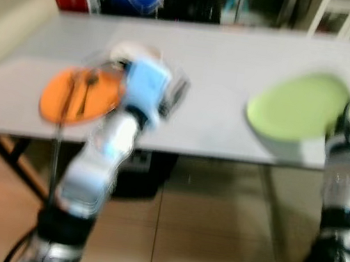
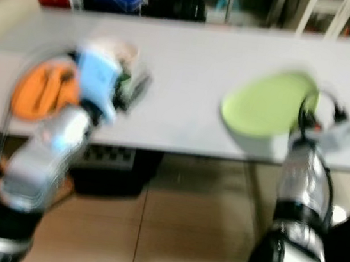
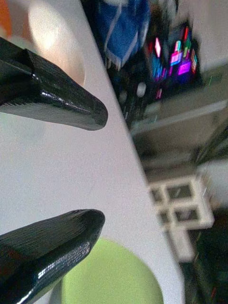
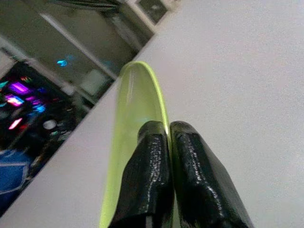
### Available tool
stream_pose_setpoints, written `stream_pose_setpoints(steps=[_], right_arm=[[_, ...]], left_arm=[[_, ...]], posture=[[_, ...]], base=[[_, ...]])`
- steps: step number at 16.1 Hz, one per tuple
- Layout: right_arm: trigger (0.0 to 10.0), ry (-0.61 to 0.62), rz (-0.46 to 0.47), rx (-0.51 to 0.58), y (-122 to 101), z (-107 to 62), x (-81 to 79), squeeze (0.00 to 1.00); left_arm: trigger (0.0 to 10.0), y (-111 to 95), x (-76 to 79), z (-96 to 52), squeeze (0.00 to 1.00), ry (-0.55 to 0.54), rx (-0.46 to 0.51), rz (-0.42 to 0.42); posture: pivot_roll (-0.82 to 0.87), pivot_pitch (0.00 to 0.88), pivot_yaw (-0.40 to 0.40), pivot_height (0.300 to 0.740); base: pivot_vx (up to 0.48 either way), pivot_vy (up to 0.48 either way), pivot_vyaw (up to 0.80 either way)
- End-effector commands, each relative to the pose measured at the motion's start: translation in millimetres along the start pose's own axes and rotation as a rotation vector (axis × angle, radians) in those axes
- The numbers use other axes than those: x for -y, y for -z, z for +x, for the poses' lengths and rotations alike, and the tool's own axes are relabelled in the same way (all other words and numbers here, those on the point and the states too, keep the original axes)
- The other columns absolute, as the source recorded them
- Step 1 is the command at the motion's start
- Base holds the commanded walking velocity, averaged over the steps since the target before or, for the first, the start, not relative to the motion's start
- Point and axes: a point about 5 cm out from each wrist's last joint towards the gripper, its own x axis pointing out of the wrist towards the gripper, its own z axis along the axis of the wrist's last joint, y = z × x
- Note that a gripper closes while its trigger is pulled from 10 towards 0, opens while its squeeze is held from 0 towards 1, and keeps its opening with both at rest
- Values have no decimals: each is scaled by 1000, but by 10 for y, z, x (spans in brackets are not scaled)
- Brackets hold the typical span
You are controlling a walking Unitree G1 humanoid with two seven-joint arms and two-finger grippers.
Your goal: Setting the table
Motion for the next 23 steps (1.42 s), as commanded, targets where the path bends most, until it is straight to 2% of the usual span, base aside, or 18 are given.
stream_pose_setpoints(steps=[1, 2, 5, 6, 9, 11, 14, 17, 20, 21, 23], right_arm=[[10000, -19, 16, 28, -75, 17, -105, 0], [10000, 25, 43, 5, -39, 12, -32, 0], [10000, 76, 86, -35, 28, 9, 54, 0], [10000, 101, 113, -81, 106, 9, 76, 0], [10000, 117, 156, -121, 192, 16, 42, 0], [10000, 107, 176, -119, 190, 21, 6, 0], [10000, 75, 150, -109, 173, 21, -33, 0], [10000, 74, 152, -123, 225, 14, -35, 0], [10000, 82, 154, -130, 312, 17, -50, 0], [10000, 91, 153, -135, 354, 36, -64, 0], [10000, 123, 152, -149, 404, 51, -75, 0]], left_arm=[[10000, -53, -12, -18, 0, 22, 22, 7], [10000, -51, -7, -24, 0, 29, 21, -1], [10000, -33, -6, -40, 0, 52, 8, -12], [10000, 3, 24, -69, 0, 103, -11, -25], [10000, 79, 77, -133, 0, 168, -56, -40], [10000, 61, 40, -126, 0, 125, -42, -55], [10000, 29, -6, -98, 0, 90, -22, -52], [10000, 24, 24, -102, 0, 106, -18, -49], [10000, 25, 35, -132, 0, 128, -24, -53], [10000, 37, 59, -166, 0, 173, -42, -55], [10000, 66, 51, -228, 0, 186, -65, -68]], posture=[[-9, 0, 47, 740], [-9, 0, 46, 740], [-6, 0, 45, 740], [-5, 0, 45, 740], [-3, 0, 47, 740], [-1, 0, 46, 740], [-6, 0, 49, 740], [-4, 0, 49, 740], [10, 0, 48, 740], [19, 0, 51, 740], [31, 0, 64, 740]], base=[[0, 0, 0], [0, 0, 0], [0, 0, 0], [0, 0, 0], [0, 0, 0], [0, 0, 0], [0, 0, 0], [0, 0, 0], [0, 0, 0], [0, 0, 0], [0, 0, 0]])
